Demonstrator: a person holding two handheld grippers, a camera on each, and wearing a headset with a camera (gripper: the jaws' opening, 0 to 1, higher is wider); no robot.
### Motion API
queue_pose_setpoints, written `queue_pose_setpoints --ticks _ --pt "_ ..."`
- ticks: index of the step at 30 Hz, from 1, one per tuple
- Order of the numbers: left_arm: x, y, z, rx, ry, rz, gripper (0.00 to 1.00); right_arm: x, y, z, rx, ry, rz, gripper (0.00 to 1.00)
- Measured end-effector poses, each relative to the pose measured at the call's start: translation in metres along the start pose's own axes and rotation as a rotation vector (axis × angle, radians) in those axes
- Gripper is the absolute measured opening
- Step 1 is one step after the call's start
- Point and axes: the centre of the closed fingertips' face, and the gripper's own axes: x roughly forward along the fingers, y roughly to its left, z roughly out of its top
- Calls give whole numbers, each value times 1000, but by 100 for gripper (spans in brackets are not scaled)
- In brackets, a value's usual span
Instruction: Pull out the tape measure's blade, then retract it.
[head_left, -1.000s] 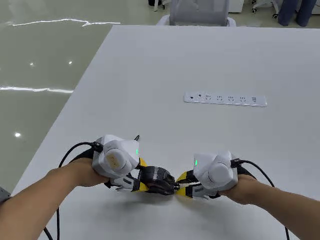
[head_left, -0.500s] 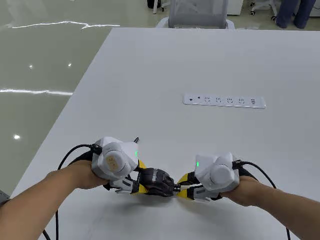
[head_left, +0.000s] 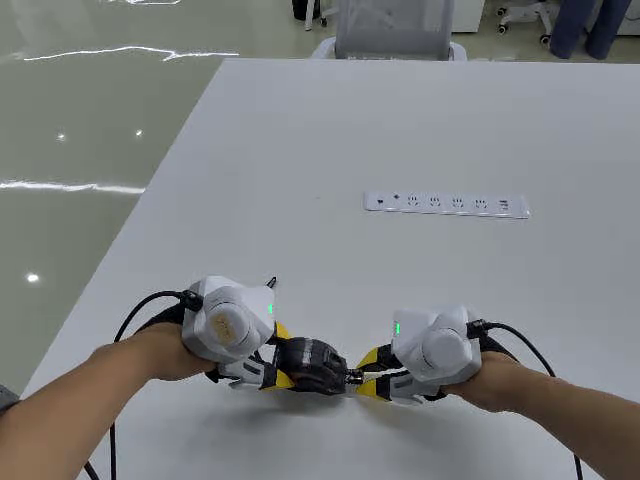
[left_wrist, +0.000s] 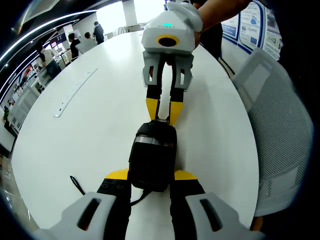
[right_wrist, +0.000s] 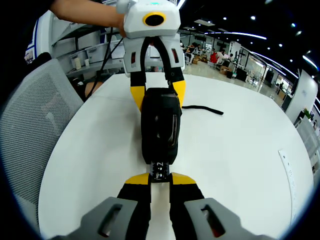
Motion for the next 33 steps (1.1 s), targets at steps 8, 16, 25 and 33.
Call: queue_pose_setpoints --ticks 8,16,25,33 --pt "-1 0 -1 0 3 2 25 -2 0 0 -3 -3 -1 12" --pt "-1 -1 -1 1 7 2 25 -5 0 -1 -2 -2 -2 12" --pt "-1 0 -2 0 9 2 25 -8 0 -3 -2 1 -3 12" --pt "-1 0 -2 -3 9 2 25 -10 0 -3 -6 2 -4 12"
